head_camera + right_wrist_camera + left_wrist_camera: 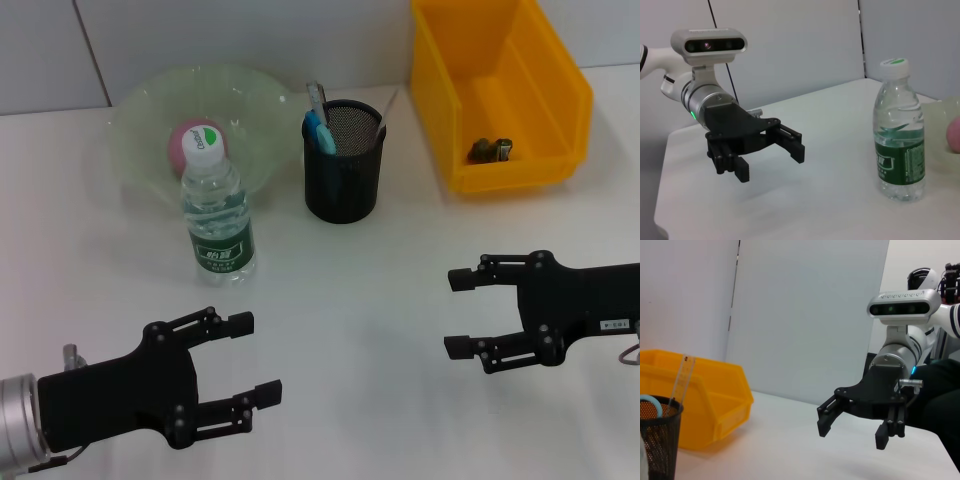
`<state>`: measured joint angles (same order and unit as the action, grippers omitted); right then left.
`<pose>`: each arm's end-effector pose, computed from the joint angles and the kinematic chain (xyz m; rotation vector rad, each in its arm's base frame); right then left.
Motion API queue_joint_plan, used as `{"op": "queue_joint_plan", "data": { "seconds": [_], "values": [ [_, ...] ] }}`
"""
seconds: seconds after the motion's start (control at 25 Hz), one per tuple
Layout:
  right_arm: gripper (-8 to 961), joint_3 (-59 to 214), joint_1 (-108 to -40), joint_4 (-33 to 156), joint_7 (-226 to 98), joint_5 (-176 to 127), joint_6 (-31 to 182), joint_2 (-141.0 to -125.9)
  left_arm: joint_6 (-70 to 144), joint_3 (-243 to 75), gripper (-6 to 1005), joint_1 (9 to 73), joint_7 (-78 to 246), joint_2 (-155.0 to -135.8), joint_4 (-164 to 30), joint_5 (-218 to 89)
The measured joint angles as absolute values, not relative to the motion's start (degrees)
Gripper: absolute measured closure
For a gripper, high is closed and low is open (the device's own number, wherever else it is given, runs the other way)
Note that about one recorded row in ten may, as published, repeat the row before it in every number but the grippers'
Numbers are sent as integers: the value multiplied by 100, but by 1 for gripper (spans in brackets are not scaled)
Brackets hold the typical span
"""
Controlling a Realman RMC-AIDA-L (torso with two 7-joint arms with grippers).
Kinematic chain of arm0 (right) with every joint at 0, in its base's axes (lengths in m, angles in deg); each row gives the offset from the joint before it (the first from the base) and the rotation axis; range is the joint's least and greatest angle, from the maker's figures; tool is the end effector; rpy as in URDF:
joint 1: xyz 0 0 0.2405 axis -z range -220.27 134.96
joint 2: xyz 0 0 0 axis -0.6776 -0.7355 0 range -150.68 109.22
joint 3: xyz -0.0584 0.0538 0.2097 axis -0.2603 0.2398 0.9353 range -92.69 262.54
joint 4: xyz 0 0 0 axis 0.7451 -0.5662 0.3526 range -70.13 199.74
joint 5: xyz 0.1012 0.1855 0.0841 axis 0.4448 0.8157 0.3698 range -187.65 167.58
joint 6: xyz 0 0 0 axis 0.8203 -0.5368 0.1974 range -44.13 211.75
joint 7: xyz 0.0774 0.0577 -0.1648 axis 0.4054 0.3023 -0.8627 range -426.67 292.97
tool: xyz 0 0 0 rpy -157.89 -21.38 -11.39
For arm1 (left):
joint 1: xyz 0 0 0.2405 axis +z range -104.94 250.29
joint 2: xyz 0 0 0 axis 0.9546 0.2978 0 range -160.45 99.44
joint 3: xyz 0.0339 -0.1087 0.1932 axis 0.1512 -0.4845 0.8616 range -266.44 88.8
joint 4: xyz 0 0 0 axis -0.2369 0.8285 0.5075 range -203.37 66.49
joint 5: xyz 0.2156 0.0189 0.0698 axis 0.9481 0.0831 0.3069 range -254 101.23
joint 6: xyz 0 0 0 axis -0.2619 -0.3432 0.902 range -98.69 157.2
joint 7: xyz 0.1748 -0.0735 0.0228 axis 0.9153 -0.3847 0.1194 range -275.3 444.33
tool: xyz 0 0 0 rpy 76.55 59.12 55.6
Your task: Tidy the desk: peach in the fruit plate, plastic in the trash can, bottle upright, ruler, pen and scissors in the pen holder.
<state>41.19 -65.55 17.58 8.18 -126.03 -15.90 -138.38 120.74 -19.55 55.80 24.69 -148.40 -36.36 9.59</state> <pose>0.2464 0.3023 -0.0009 -2.8714 0.4293 0.5980 -0.2291 0.2665 -0.0662 -2.7912 -0.3952 -0.9540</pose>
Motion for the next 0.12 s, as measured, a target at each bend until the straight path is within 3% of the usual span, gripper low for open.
{"op": "queue_joint_plan", "data": {
  "seconds": [0.12],
  "values": [
    [127, 4121, -6577, 1744, 820, -12603, -1582, -13844, 12082, -1962, 197, 5580, 2454, -14839, -3636, 959]
  ]
}}
